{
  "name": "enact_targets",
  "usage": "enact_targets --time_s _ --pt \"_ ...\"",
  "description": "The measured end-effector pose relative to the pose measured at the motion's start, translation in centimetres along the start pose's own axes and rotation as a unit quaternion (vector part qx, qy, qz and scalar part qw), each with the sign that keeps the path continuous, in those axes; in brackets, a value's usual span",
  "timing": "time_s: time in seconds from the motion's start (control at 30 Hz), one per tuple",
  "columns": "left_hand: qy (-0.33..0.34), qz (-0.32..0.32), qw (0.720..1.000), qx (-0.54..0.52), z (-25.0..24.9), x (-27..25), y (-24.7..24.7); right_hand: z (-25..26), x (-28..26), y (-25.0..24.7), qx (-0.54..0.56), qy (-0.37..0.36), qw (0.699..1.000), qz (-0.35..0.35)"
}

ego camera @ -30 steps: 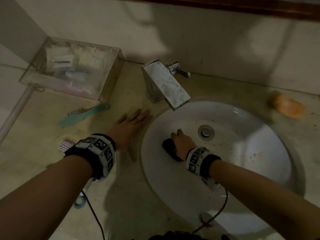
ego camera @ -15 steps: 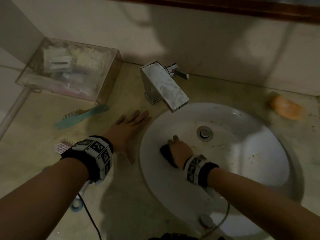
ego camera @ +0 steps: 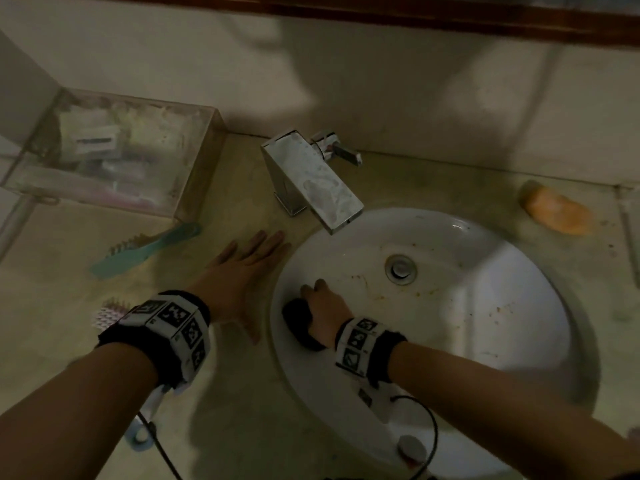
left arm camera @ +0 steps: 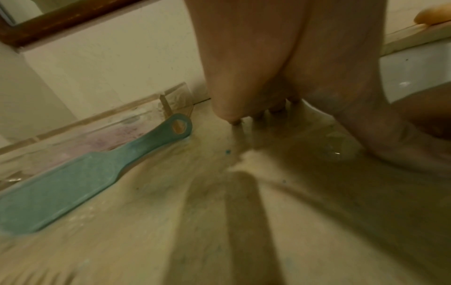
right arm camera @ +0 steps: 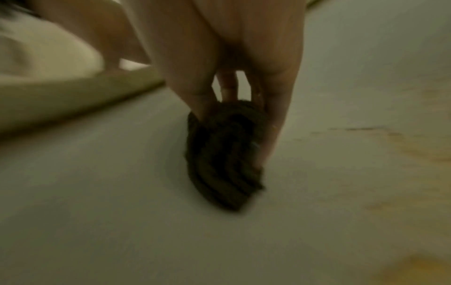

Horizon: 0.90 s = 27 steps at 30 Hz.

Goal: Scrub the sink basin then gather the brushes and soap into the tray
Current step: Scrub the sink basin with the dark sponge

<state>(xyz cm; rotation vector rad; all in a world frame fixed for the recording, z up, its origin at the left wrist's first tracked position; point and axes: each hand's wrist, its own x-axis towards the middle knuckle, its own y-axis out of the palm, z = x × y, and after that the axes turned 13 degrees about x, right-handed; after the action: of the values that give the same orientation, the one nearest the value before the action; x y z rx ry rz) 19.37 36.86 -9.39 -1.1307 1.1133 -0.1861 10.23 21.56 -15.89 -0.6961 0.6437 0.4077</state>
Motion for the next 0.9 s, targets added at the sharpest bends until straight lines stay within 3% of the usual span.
enact_targets --time_s 0.17,0.23,0.37,0.5,0.57,0.77,0.9 --pt "-0.001 0.004 1.0 -0.005 -0.2 -0.1 -0.1 -2.8 3.6 -3.8 0.014 0.1 0.981 -0.168" --pt "-0.004 0.009 1.0 -0.004 -0.3 -0.1 -0.3 -3.6 3.8 -5.5 0.017 0.148 0.968 -0.201" --pt "-0.005 0.009 1.0 0.001 -0.2 -0.1 -0.2 -3.8 2.5 -6.4 0.05 0.156 0.963 -0.215" --pt "0.002 0.002 1.0 -0.001 0.2 0.1 0.2 -0.7 1.5 -3.1 0.169 0.057 0.971 -0.158" --pt "-0.001 0.004 1.0 -0.004 0.2 0.1 0.2 0.4 1.8 -1.5 0.203 0.041 0.967 -0.147" --pt "-0.014 0.023 1.0 0.006 -0.2 0.0 -0.2 -2.0 4.2 -3.7 0.161 0.107 0.956 -0.22" --pt "-0.018 0.034 0.999 0.007 -0.5 -0.1 -0.6 -3.7 5.0 -5.4 0.114 0.139 0.956 -0.231"
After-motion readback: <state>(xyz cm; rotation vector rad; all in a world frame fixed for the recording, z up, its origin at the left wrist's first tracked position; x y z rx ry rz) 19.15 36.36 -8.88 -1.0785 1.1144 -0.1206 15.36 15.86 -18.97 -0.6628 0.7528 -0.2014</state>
